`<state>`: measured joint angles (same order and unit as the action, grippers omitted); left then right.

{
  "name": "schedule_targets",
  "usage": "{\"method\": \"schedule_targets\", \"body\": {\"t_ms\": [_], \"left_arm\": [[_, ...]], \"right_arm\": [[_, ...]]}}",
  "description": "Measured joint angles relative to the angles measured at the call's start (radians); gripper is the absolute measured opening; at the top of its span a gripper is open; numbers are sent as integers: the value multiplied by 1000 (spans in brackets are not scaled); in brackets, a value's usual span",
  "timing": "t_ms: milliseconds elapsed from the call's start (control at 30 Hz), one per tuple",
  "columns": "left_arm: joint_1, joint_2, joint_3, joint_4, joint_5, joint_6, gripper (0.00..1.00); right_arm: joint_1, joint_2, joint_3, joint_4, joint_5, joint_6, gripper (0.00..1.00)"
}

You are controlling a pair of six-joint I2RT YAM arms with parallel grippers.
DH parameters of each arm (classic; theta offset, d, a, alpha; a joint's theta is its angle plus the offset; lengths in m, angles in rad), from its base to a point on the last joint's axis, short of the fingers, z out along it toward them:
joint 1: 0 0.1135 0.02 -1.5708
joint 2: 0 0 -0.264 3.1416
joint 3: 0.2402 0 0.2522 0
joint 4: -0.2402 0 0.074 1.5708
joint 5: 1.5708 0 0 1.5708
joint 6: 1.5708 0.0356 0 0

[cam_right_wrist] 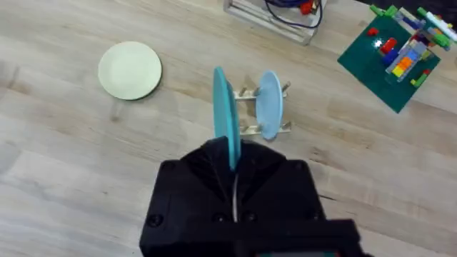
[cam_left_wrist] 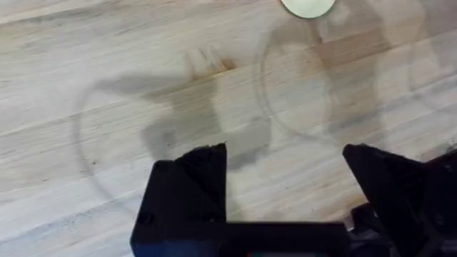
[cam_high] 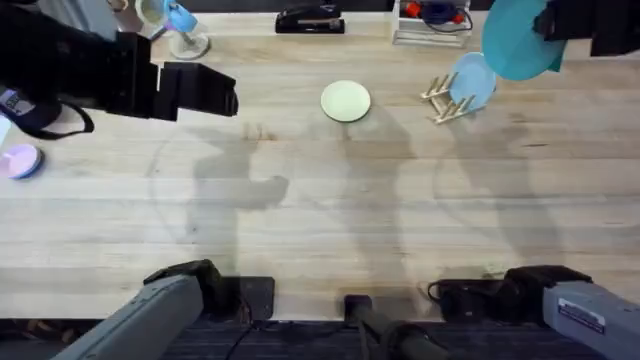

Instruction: Pick up the plates from the table one by one and place each into a slot on the dish rack.

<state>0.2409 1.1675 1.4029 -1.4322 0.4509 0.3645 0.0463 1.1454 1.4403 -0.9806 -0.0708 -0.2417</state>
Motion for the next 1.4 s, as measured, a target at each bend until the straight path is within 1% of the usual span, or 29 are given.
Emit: {"method": "schedule_targets", "body": {"t_ms": [933,1400], "left_arm": [[0,0,0,0,0,0,994],[0,0,0,0,0,0,994]], "right_arm": [[0,2,0,-2,13,-22,29],[-9,76,0,-29,36,-45,29]]}}
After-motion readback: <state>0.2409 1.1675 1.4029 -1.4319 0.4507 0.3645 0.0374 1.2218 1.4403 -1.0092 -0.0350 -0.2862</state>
